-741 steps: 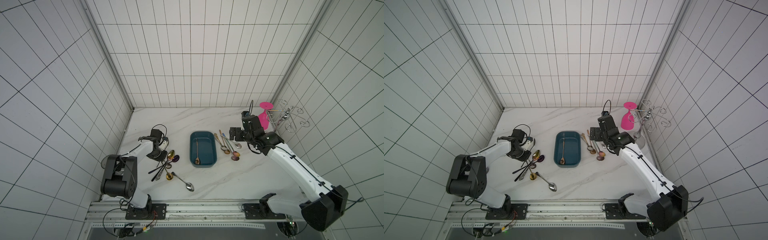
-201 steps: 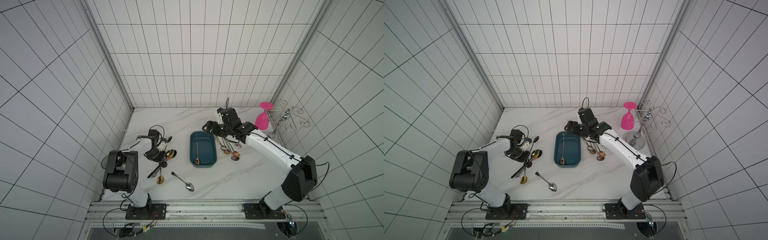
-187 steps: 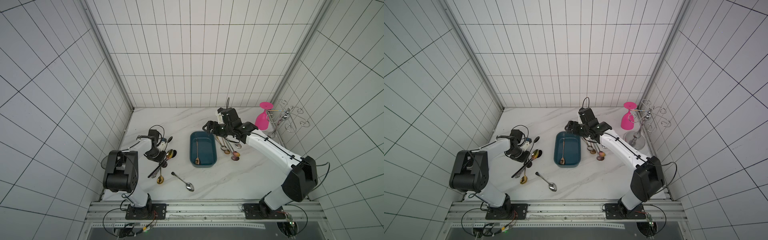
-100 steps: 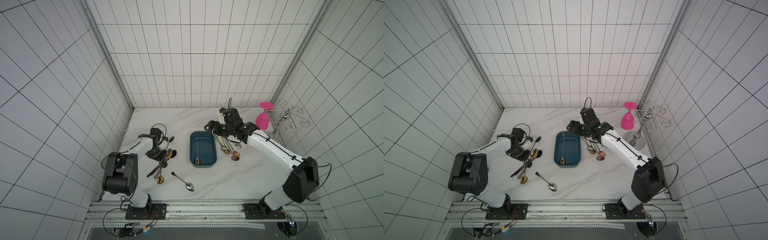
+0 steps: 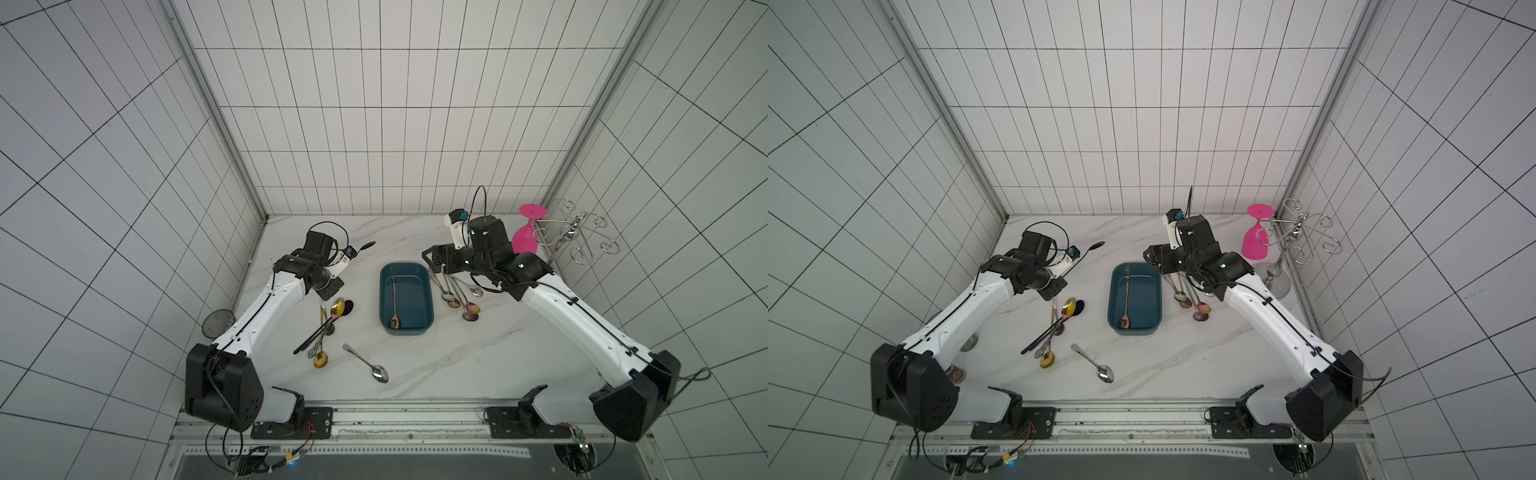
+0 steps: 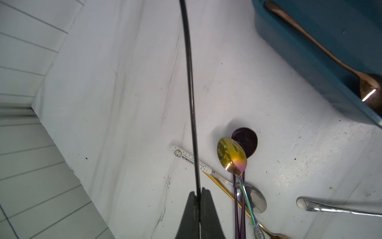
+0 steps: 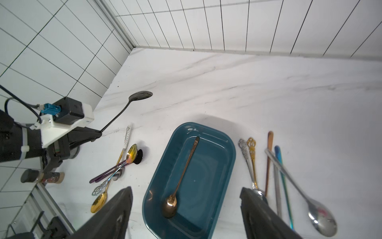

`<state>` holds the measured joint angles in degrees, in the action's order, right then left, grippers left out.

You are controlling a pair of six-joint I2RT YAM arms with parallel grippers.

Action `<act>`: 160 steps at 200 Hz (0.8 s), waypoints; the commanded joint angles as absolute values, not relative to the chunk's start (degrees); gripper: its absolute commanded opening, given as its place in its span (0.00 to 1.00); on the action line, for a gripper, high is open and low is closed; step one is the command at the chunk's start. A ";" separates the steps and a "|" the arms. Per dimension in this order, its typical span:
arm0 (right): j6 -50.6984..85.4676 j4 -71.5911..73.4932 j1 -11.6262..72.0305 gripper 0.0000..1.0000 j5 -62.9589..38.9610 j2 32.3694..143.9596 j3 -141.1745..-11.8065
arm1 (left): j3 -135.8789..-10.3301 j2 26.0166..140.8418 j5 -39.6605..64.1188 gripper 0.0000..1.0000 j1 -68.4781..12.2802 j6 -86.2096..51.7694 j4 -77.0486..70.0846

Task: Put the spoon into the storage box
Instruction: Pick up the spoon from the center of the board.

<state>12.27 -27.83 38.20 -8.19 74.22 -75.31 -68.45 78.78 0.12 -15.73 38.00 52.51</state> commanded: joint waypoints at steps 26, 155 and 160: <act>-14.62 -26.36 38.84 0.83 -11.43 67.24 -68.00 | -75.94 77.84 10.61 0.00 -20.27 58.17 61.51; -27.19 -34.85 46.65 0.73 -14.20 81.95 -76.92 | -83.44 84.71 -7.38 0.00 -35.03 68.95 61.94; -26.95 -34.89 46.80 0.73 -14.59 82.59 -77.34 | -83.72 84.86 -7.58 0.00 -35.22 69.08 61.94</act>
<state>-26.61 -32.47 45.87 -11.86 80.38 -73.23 -81.54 84.25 -6.28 -34.17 66.11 63.42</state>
